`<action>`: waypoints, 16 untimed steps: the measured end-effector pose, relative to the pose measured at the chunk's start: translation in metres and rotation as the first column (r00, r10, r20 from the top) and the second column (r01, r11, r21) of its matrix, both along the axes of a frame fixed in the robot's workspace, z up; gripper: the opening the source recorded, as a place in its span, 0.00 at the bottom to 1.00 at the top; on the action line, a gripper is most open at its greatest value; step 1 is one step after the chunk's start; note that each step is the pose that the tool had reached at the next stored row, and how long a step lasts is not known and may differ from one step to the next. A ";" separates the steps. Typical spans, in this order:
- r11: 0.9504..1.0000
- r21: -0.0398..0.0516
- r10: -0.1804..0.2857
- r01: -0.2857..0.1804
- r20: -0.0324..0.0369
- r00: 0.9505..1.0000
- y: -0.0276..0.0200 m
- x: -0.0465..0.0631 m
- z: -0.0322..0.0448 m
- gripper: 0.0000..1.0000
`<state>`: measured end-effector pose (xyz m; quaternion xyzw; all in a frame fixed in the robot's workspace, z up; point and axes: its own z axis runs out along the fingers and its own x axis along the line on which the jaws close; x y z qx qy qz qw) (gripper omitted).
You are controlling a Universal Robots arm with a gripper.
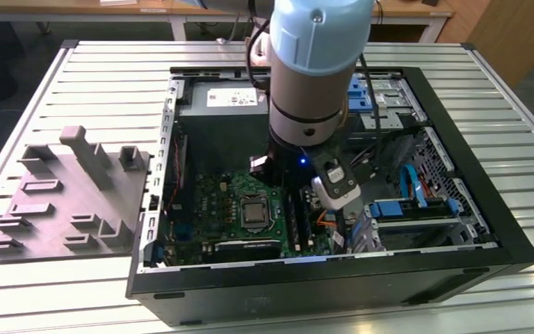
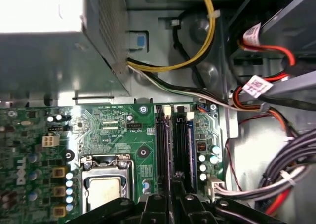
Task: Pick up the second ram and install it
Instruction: 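Insert the second ram into the second slot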
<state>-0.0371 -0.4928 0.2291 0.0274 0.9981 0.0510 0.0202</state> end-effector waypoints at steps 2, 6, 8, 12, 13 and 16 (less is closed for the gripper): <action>1.000 -0.001 0.000 0.000 0.000 1.000 0.0000 0.000 0.0054 0.18; 1.000 -0.001 0.000 0.000 0.000 1.000 0.0000 0.000 0.0106 0.18; 1.000 -0.001 0.000 0.000 0.000 1.000 0.0000 0.000 0.0106 0.18; 1.000 -0.001 0.000 0.000 0.000 1.000 0.0000 0.000 0.0110 0.17; 1.000 -0.001 0.000 0.000 0.000 1.000 0.0000 0.000 0.0111 0.11; 1.000 -0.001 0.000 0.000 0.000 1.000 0.0000 0.000 0.0113 0.10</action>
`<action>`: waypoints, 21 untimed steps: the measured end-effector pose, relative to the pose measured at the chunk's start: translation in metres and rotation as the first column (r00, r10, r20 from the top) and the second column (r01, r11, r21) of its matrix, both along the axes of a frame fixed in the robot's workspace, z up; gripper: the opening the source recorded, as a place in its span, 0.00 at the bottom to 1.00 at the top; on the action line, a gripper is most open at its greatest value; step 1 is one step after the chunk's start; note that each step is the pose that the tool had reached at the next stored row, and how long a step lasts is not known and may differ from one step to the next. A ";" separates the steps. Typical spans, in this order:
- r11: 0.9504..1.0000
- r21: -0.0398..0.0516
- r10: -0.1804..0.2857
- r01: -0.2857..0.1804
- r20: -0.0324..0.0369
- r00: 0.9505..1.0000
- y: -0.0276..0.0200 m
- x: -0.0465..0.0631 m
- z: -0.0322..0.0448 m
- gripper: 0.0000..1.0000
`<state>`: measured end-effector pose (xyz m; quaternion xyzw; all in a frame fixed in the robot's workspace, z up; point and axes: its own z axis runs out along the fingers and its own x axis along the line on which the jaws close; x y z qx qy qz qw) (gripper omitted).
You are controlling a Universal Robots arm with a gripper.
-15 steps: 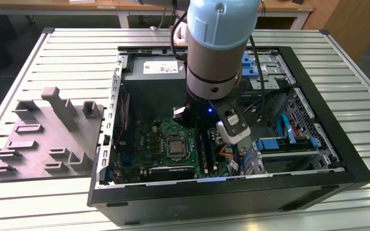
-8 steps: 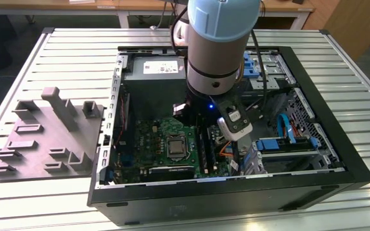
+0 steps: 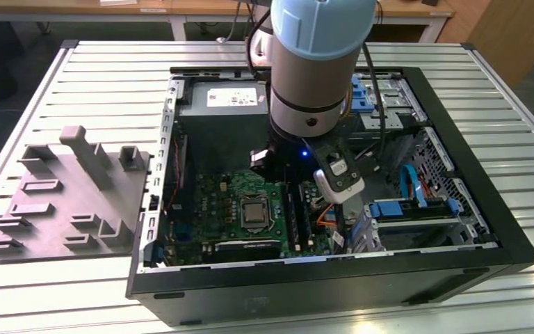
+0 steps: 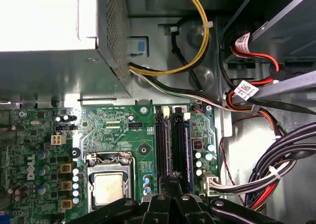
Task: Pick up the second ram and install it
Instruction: 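Insert the second ram into the second slot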
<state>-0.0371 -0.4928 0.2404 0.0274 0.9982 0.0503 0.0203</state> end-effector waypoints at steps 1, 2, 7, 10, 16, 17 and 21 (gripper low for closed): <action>1.000 0.000 0.000 0.000 0.000 1.000 0.0000 0.000 0.0001 0.10; 1.000 0.000 0.000 0.000 0.000 1.000 0.0000 0.000 0.0002 0.10; 1.000 0.000 0.000 0.000 0.000 1.000 0.0037 0.000 0.0003 0.10; 1.000 0.000 0.000 0.000 0.000 1.000 0.0080 0.000 0.0003 0.10; 1.000 0.000 0.000 0.000 0.000 1.000 0.0083 0.000 0.0108 0.10; 1.000 0.000 0.000 0.000 0.000 1.000 0.0083 0.000 0.0108 0.10; 1.000 0.000 0.000 0.000 0.000 1.000 0.0082 0.000 0.0109 0.10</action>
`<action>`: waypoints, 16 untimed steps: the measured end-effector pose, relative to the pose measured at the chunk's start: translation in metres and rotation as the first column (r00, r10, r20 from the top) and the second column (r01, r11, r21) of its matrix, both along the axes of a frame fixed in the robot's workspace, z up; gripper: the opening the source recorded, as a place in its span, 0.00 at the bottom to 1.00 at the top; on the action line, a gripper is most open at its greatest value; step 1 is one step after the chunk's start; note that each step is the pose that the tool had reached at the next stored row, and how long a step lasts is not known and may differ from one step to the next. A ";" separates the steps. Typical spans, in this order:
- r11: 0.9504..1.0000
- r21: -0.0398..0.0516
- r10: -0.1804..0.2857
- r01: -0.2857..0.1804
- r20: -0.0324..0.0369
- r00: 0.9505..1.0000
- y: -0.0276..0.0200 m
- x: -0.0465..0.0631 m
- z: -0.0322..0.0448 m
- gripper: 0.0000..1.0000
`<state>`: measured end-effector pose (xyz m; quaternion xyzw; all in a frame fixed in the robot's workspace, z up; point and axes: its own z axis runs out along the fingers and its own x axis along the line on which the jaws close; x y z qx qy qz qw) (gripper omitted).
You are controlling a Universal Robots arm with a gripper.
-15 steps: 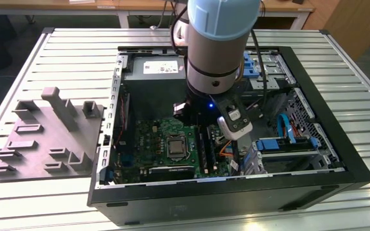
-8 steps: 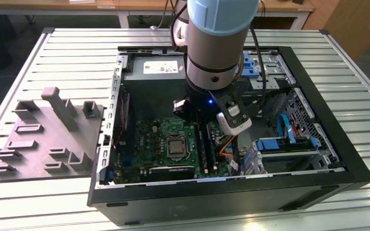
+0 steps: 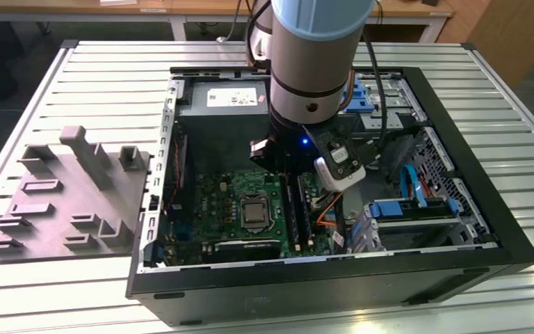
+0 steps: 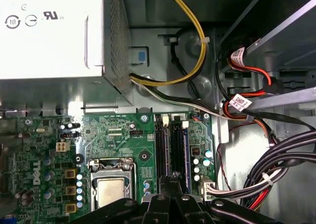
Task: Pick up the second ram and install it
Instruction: 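Insert the second ram into the second slot, then press down the second ram until it locks into place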
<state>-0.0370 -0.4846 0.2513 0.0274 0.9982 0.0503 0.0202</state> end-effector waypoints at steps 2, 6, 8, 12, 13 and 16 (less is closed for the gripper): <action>1.000 0.000 0.000 0.000 0.000 1.000 0.0000 0.000 0.0001 0.10; 1.000 0.000 0.000 0.000 0.000 1.000 0.0000 0.000 0.0002 0.10; 1.000 0.000 0.000 0.000 0.000 1.000 0.0000 0.000 0.0002 0.10; 1.000 0.000 0.000 0.000 0.000 1.000 0.0000 0.000 0.0002 0.10; 1.000 0.000 0.000 0.000 0.000 1.000 0.0000 0.000 0.0002 0.10; 1.000 0.000 0.000 0.000 0.000 1.000 0.0014 0.000 0.0003 0.10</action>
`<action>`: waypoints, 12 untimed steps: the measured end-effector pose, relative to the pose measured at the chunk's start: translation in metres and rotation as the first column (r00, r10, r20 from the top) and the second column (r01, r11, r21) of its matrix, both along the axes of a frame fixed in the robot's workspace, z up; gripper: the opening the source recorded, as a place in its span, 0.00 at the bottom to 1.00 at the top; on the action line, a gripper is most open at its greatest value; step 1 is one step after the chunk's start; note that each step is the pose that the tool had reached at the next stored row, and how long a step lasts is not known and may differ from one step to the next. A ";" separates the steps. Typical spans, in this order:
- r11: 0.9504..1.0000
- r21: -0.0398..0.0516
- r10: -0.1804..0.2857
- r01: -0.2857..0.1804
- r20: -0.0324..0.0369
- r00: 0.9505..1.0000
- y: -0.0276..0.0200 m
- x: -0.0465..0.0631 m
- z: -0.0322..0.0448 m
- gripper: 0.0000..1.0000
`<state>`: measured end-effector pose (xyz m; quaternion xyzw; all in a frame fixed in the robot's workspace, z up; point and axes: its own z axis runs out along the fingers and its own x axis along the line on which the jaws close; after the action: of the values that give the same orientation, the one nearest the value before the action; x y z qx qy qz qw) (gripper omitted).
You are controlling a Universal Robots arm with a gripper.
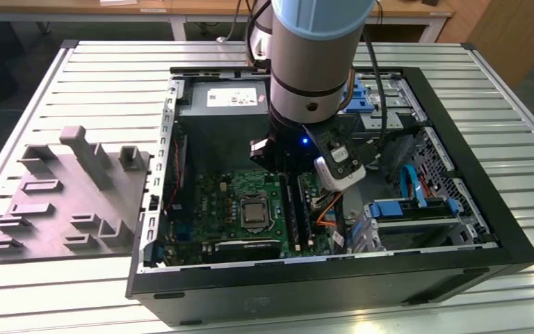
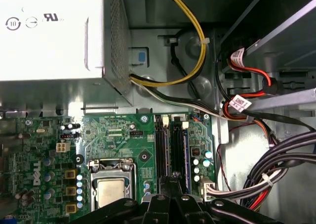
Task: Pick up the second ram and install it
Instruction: 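Press down the second ram until it locks into place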
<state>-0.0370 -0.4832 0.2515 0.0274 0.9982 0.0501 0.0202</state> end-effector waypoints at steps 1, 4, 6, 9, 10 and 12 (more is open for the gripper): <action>1.000 0.000 0.000 0.000 0.000 1.000 0.0012 0.000 -0.0002 0.10; 1.000 0.000 0.000 0.000 0.000 1.000 0.0062 0.000 -0.0009 0.10; 1.000 0.000 0.000 0.000 0.000 1.000 0.0098 0.000 -0.0015 0.10; 1.000 0.000 0.000 0.000 0.000 1.000 0.0154 0.000 -0.0029 0.10; 1.000 0.000 0.000 0.000 0.000 1.000 0.0172 0.000 -0.0039 0.10; 1.000 0.000 0.000 0.000 0.000 1.000 0.0198 0.000 -0.0067 0.10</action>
<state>-0.0367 -0.4634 0.2448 0.0274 0.9981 0.0504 0.0203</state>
